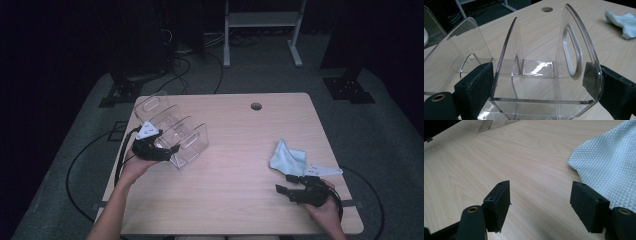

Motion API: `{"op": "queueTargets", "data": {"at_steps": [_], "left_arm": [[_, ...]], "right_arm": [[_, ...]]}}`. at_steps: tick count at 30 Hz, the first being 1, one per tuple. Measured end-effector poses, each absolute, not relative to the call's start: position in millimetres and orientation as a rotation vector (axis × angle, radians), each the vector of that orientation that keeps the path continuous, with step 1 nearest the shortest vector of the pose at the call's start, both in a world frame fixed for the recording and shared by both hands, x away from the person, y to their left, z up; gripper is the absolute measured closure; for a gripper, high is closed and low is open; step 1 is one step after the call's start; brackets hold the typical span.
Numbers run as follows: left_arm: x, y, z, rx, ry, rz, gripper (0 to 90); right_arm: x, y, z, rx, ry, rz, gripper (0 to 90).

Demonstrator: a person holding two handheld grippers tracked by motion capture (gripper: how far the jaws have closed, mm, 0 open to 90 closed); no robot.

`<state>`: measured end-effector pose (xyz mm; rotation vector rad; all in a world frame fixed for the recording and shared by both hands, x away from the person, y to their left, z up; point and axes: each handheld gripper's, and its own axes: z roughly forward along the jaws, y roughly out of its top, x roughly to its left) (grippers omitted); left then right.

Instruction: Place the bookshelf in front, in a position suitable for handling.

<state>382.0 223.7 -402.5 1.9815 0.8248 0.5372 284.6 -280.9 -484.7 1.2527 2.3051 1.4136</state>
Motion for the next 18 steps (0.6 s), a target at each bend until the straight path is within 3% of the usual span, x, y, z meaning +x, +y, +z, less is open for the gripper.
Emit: {"op": "queueTargets", "data": {"at_steps": [18], "left_arm": [[350.1,176.7,-405.7,1.956,0.814,0.537,8.3]], "right_arm": [[285.3,-282.6,-485.4,1.273,2.300,1.417,31.7]]}}
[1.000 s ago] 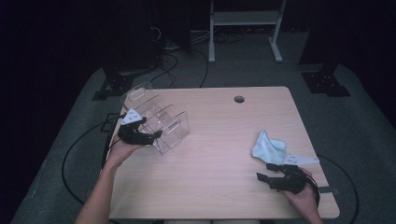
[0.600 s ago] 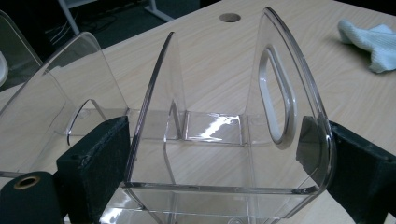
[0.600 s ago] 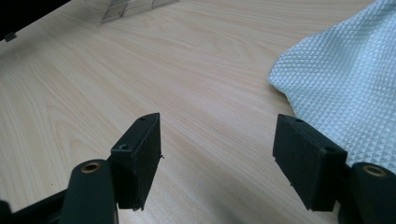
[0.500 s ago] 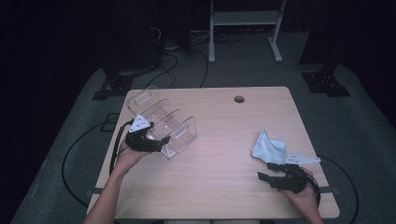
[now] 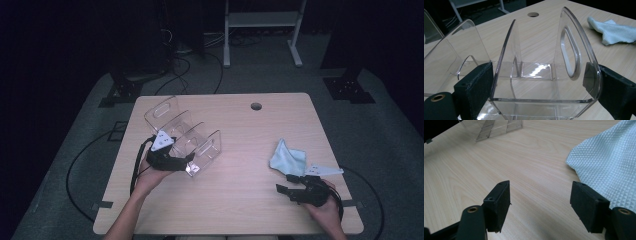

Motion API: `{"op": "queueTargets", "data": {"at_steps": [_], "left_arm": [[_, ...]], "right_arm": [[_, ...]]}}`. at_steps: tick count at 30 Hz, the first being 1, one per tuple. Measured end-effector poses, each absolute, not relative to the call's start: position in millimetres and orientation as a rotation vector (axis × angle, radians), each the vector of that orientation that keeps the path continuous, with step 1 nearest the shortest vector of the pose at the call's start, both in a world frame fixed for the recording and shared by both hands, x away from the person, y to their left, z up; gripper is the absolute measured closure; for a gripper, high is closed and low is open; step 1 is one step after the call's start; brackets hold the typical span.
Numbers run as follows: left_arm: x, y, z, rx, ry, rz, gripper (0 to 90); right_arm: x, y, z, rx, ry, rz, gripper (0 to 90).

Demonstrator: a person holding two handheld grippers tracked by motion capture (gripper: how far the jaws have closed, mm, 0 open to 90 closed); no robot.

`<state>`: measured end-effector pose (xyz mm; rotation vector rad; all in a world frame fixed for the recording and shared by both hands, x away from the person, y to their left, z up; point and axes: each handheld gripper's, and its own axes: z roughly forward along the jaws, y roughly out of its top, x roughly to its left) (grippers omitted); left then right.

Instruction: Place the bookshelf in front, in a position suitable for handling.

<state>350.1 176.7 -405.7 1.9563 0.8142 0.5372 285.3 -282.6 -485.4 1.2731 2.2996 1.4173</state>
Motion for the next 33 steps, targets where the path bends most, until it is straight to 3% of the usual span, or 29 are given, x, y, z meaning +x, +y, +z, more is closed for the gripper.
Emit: {"op": "queueTargets", "data": {"at_steps": [33], "left_arm": [[307.4,95.4,-406.5,1.969,0.778,0.503,6.3]], "right_arm": [[286.0,-288.7,-484.4,1.284,2.272,1.428,31.7]]}}
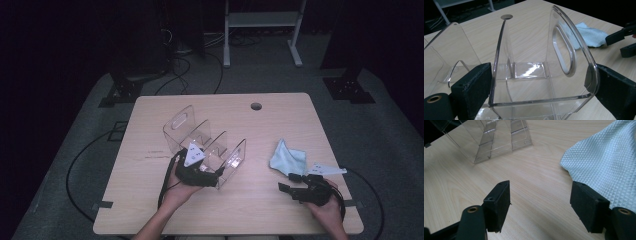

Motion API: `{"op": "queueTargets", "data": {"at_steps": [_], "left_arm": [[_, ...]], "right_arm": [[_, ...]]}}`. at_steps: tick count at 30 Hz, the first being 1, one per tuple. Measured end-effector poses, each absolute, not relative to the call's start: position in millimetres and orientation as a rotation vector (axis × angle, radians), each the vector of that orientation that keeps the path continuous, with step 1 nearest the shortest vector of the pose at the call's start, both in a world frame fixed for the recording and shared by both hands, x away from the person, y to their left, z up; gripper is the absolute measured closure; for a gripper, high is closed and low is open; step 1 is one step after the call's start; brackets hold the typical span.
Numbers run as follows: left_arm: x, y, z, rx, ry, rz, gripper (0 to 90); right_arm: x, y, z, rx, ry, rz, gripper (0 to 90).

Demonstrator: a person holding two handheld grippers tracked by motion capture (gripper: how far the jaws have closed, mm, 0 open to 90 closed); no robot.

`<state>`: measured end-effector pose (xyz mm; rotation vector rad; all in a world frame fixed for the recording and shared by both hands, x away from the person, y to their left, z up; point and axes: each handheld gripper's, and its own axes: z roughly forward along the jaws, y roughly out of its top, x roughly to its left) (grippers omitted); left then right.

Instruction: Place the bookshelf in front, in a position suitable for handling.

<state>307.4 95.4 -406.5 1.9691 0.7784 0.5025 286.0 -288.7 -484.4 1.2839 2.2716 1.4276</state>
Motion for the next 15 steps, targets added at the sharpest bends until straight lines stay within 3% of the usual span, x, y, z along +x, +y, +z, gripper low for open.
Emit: {"op": "queueTargets", "data": {"at_steps": [15], "left_arm": [[296.3,104.3,-398.4,1.913,0.740,0.479,2.1]], "right_arm": [[287.2,-287.1,-483.6,1.289,2.267,1.435,31.7]]}}
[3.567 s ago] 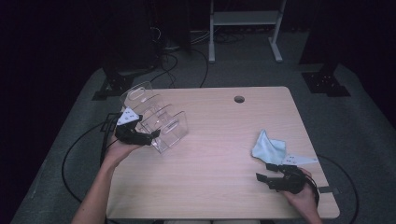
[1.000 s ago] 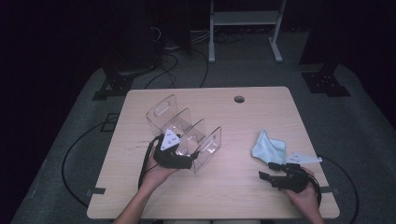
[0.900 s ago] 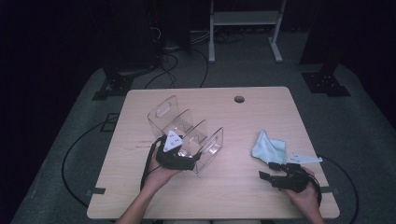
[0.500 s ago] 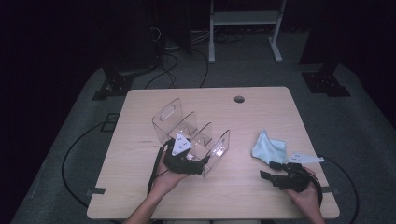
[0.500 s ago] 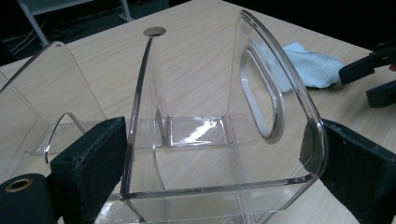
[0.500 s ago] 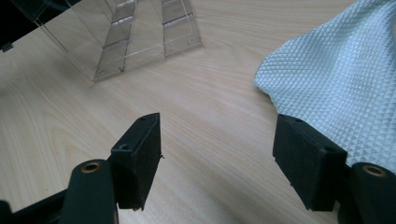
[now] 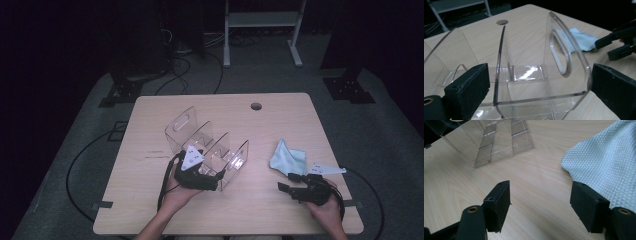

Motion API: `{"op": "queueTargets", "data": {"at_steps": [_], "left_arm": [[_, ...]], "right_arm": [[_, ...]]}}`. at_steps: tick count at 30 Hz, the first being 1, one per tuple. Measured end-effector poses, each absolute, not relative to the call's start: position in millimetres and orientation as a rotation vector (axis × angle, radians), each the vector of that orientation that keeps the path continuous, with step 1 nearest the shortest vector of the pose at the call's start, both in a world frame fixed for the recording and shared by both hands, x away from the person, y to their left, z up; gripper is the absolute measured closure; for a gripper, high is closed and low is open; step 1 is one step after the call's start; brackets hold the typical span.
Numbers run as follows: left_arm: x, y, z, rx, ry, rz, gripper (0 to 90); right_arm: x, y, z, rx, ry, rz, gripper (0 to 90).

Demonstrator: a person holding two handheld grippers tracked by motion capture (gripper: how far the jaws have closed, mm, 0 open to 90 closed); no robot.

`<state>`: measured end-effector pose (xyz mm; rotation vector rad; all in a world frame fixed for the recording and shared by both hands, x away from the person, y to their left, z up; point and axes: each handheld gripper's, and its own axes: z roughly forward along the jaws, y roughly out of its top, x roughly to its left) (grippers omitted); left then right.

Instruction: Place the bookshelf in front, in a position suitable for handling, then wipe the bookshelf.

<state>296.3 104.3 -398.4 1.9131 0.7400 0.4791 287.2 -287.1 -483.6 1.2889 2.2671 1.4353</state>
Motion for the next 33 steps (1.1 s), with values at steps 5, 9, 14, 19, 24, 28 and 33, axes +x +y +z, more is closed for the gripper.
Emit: {"op": "queueTargets", "data": {"at_steps": [5,9,14,19,24,28,33], "left_arm": [[291.3,120.4,-388.8,1.871,0.724,0.494,0.8],[293.3,137.0,-387.8,1.840,0.740,0.512,0.0],[296.5,158.6,-395.7,1.819,0.762,0.550,0.0],[301.8,174.7,-413.1,1.819,0.815,0.572,0.0],[308.8,178.1,-432.6,1.865,0.832,0.532,0.0],[315.4,176.9,-447.9,1.893,0.829,0.511,0.0],[321.8,171.5,-458.4,1.913,0.831,0.479,0.0]], "right_arm": [[289.4,-284.7,-483.8,1.296,2.271,1.430,31.8],[289.9,-284.4,-483.9,1.297,2.272,1.422,31.8],[290.5,-286.1,-483.8,1.298,2.278,1.417,31.7],[290.3,-288.3,-484.5,1.300,2.276,1.413,31.6],[290.2,-288.8,-484.0,1.305,2.267,1.416,31.5],[290.7,-288.6,-483.3,1.302,2.266,1.421,31.5],[289.8,-292.1,-481.6,1.298,2.260,1.424,31.5]]}}
